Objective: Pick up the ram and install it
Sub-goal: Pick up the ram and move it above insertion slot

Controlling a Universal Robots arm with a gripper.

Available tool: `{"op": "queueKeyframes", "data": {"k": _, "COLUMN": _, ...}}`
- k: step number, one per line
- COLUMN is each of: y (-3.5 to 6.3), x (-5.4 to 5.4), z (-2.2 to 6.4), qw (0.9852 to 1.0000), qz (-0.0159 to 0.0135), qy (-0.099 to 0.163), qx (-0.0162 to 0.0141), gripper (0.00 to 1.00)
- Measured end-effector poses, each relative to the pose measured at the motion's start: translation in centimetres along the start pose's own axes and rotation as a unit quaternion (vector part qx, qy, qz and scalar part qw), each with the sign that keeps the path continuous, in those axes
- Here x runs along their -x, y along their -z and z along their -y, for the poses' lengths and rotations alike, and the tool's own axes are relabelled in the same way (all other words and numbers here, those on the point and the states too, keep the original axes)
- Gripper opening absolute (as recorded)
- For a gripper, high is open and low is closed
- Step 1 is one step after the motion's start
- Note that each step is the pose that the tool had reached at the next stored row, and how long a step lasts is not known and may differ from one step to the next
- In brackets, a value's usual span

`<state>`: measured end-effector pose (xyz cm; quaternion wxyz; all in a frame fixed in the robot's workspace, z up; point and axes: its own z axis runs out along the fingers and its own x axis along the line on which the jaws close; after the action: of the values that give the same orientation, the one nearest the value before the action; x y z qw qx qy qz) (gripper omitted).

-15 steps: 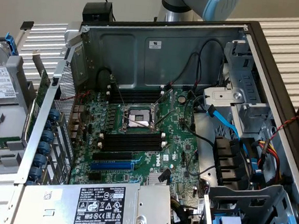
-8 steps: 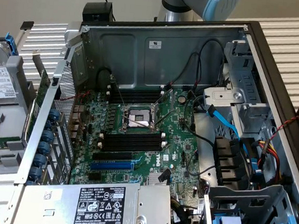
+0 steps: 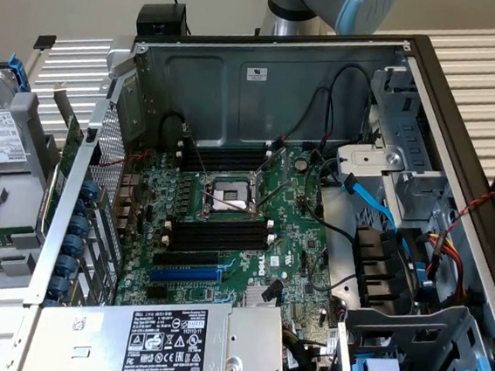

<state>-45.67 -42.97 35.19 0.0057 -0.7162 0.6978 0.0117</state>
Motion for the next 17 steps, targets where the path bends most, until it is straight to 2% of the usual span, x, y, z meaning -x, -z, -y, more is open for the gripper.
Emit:
{"op": "queueKeyframes", "data": {"k": 6, "y": -1.10, "x": 1.0, "z": 0.13, "qw": 1.0000, "qz": -0.0008, "qy": 0.005, "qx": 0.0002, "gripper": 0.11}}
{"op": "queueKeyframes", "data": {"k": 8, "y": -1.45, "x": 1.3, "z": 0.15, "qw": 1.0000, "qz": -0.0018, "qy": 0.007, "qx": 0.0003, "gripper": 0.11}}
{"op": "queueKeyframes", "data": {"k": 11, "y": -1.99, "x": 1.3, "z": 0.16, "qw": 0.9999, "qz": -0.0031, "qy": 0.014, "qx": 0.0005, "gripper": 0.11}}
{"op": "queueKeyframes", "data": {"k": 17, "y": -3.08, "x": 1.3, "z": 0.16, "qw": 0.9997, "qz": -0.0033, "qy": 0.024, "qx": 0.0007, "gripper": 0.11}}
